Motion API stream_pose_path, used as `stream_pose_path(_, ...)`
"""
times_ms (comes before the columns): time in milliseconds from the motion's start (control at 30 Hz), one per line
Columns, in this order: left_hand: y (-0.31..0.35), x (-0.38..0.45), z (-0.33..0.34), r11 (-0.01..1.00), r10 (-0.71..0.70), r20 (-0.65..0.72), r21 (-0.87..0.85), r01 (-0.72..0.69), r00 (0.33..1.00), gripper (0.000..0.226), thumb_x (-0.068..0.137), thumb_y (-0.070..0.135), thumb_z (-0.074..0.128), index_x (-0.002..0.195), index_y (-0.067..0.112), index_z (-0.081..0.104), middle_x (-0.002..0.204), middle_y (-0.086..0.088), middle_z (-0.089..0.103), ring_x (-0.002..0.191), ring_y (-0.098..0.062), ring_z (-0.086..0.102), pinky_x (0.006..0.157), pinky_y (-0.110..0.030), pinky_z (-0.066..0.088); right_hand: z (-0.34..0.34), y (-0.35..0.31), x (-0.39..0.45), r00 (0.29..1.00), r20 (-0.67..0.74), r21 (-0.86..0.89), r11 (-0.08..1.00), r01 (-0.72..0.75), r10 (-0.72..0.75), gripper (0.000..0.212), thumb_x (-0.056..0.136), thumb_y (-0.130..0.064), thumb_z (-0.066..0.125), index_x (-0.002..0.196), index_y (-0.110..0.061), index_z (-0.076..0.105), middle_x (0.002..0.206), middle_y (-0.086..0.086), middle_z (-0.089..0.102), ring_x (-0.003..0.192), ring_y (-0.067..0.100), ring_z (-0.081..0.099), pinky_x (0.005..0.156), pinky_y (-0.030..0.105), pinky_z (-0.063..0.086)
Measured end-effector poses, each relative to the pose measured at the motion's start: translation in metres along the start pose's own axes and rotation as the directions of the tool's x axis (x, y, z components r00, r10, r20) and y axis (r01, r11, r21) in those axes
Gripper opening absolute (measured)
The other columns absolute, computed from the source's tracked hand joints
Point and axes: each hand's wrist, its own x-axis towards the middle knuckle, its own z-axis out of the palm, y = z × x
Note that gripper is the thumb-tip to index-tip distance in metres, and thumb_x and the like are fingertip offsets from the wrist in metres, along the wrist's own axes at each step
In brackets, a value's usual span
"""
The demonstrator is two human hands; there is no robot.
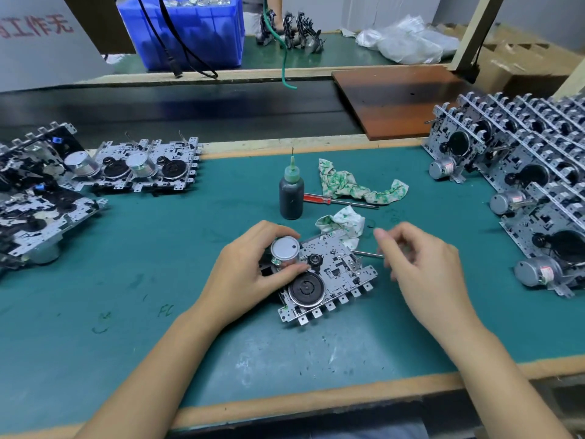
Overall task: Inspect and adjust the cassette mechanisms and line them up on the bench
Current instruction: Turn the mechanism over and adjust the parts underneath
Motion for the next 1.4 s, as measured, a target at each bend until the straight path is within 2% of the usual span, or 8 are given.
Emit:
stream_pose_path(333,0.005,0.000,0.000,0.995,-0.081,-0.100,-0.059,0.076,0.992,0.026,0.073,0.040,0.073,0.092,0.030,0.059,0.087,0.019,0.064,0.077,0.007,0.057,0.074,-0.010,0.043,-0.003,0.008,-0.028,0.962,0.252,0.054,0.991,-0.122,0.105,0.045,0.064,-0.074,0.044,0.082,-0.036,0.060,0.070,-0.014,0.063,0.048,0.013,0.051,0.064,0.032,0.046)
stream_pose_path(433,0.010,0.001,-0.001,0.960,-0.207,-0.132,-0.220,0.175,0.970,0.016,0.073,0.041,0.071,0.080,0.032,0.059,0.069,0.017,0.063,0.063,0.003,0.054,0.064,-0.010,0.043,-0.008,-0.001,-0.027,0.967,0.254,0.299,0.948,-0.105,0.027,0.035,0.065,-0.068,0.065,0.083,-0.039,0.059,0.076,-0.014,0.062,0.043,0.009,0.051,0.049,0.015,0.038)
stream_pose_path(567,0.015,0.001,0.001,0.842,-0.352,-0.094,-0.466,0.271,0.931,0.030,0.073,0.049,0.059,0.065,0.020,0.059,0.056,0.009,0.056,0.052,-0.013,0.043,0.051,-0.023,0.037,-0.007,-0.016,-0.016,0.968,0.250,0.517,0.849,-0.111,-0.025,0.029,0.062,-0.055,0.067,0.080,-0.034,0.058,0.071,-0.009,0.062,0.042,0.011,0.050,0.041,0.018,0.038)
stream_pose_path(800,0.013,0.004,-0.003,0.644,-0.467,0.080,-0.652,0.401,0.880,0.024,0.074,0.026,0.075,0.076,0.007,0.060,0.052,-0.007,0.062,0.038,-0.017,0.056,0.036,-0.018,0.041,0.008,-0.043,0.005,0.989,0.149,0.535,0.843,-0.060,-0.024,0.023,0.074,-0.047,0.063,0.078,-0.026,0.058,0.058,-0.010,0.056,0.042,0.010,0.051,0.040,0.023,0.040)
stream_pose_path(867,0.013,0.002,-0.004,0.636,-0.432,0.128,-0.658,0.402,0.893,0.006,0.071,0.007,0.062,0.077,0.007,0.064,0.049,-0.013,0.062,0.035,-0.019,0.058,0.034,-0.019,0.043,0.010,-0.050,0.009,0.990,0.129,0.564,0.825,-0.034,-0.048,0.018,0.077,-0.044,0.060,0.081,-0.026,0.061,0.059,-0.010,0.058,0.050,0.008,0.056,0.043,0.022,0.044)
stream_pose_path(933,0.011,0.002,-0.005,0.630,-0.458,0.108,-0.661,0.408,0.883,0.024,0.067,0.002,0.049,0.068,0.014,0.069,0.049,-0.015,0.062,0.036,-0.021,0.058,0.036,-0.020,0.045,0.011,-0.054,0.011,0.991,0.110,0.580,0.815,-0.004,-0.074,0.012,0.080,-0.038,0.061,0.086,-0.028,0.062,0.064,-0.005,0.065,0.060,0.010,0.061,0.047,0.019,0.047)
stream_pose_path(1200,0.011,0.003,-0.004,0.588,-0.492,0.154,-0.667,0.458,0.857,0.008,0.082,0.001,0.061,0.082,0.007,0.066,0.058,-0.012,0.067,0.048,-0.026,0.065,0.044,-0.026,0.052,0.017,-0.040,0.007,0.991,0.115,0.502,0.865,0.004,-0.072,0.021,0.085,-0.022,0.067,0.100,-0.033,0.058,0.083,-0.016,0.064,0.075,0.003,0.060,0.069,0.038,0.056)
stream_pose_path(1400,0.012,0.007,-0.006,0.537,-0.572,0.114,-0.696,0.476,0.812,0.031,0.076,0.037,0.064,0.083,0.007,0.068,0.063,-0.013,0.068,0.048,-0.027,0.063,0.043,-0.026,0.051,0.014,-0.029,0.004,0.995,0.092,0.513,0.858,-0.010,-0.044,0.019,0.088,-0.016,0.065,0.096,-0.032,0.058,0.083,-0.016,0.064,0.077,0.012,0.063,0.067,0.035,0.056)
